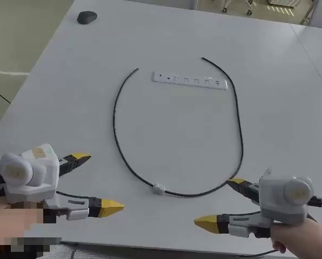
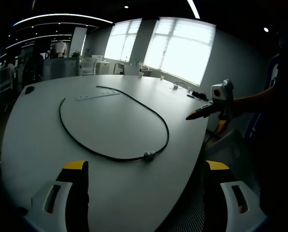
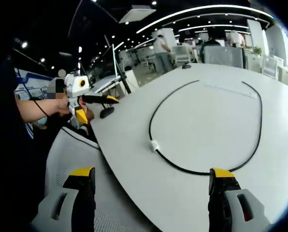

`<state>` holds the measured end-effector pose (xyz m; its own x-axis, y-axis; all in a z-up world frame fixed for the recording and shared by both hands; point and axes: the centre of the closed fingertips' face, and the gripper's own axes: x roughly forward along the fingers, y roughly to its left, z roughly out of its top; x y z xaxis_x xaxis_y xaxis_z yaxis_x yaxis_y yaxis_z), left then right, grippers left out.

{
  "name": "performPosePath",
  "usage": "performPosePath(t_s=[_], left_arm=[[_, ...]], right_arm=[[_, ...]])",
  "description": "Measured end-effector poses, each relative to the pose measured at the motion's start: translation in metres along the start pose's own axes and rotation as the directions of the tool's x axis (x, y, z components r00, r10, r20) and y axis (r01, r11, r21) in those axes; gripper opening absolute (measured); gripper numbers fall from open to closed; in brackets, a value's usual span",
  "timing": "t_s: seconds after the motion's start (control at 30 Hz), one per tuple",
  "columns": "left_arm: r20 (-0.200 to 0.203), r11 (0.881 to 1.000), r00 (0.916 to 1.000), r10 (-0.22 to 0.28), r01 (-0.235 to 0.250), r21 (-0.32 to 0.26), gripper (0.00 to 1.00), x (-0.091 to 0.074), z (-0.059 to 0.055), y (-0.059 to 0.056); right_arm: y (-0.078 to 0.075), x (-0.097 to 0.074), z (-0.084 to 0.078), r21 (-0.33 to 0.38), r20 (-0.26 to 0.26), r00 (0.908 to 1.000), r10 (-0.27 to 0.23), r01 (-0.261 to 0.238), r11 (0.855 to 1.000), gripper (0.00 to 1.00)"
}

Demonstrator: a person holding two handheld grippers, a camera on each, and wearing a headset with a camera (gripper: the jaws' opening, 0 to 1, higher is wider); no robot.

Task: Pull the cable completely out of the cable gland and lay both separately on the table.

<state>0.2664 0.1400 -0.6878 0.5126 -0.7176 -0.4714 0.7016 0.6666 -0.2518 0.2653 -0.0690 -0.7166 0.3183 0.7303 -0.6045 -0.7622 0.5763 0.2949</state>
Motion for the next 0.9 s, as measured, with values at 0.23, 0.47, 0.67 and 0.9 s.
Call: performPosePath(t_s=[0.23, 0.47, 0.67, 0.9], left_arm=[[-0.020, 1.000, 0.9998, -0.001, 0.002, 0.017, 0.97, 0.000, -0.004, -0.002], [-0.014, 1.000, 0.9999, -0.008, 0.008, 0.018, 0.97, -0.001, -0.003, -0.002], [-0.004, 1.000, 1.0000, -0.007, 0.007, 0.008, 0.97, -0.001, -0.003, -0.001], [-0.007, 1.000, 0.9999, -0.014, 0.014, 0.002, 0.97, 0.000, -0.010, -0.005]], right_arm=[[0.000, 0.006, 0.005, -0.004, -0.012, 0.9999, 0.004, -0.005, 1.000, 0.92], [0.003, 0.019, 0.009, -0.036, -0.035, 0.9992, 0.018, -0.019, 0.999, 0.92], [0.001, 0.027, 0.013, -0.048, -0.048, 0.9987, 0.017, -0.019, 0.999, 0.91], [0.002, 0.036, 0.016, -0.075, -0.078, 0.9967, 0.023, -0.028, 0.997, 0.89]])
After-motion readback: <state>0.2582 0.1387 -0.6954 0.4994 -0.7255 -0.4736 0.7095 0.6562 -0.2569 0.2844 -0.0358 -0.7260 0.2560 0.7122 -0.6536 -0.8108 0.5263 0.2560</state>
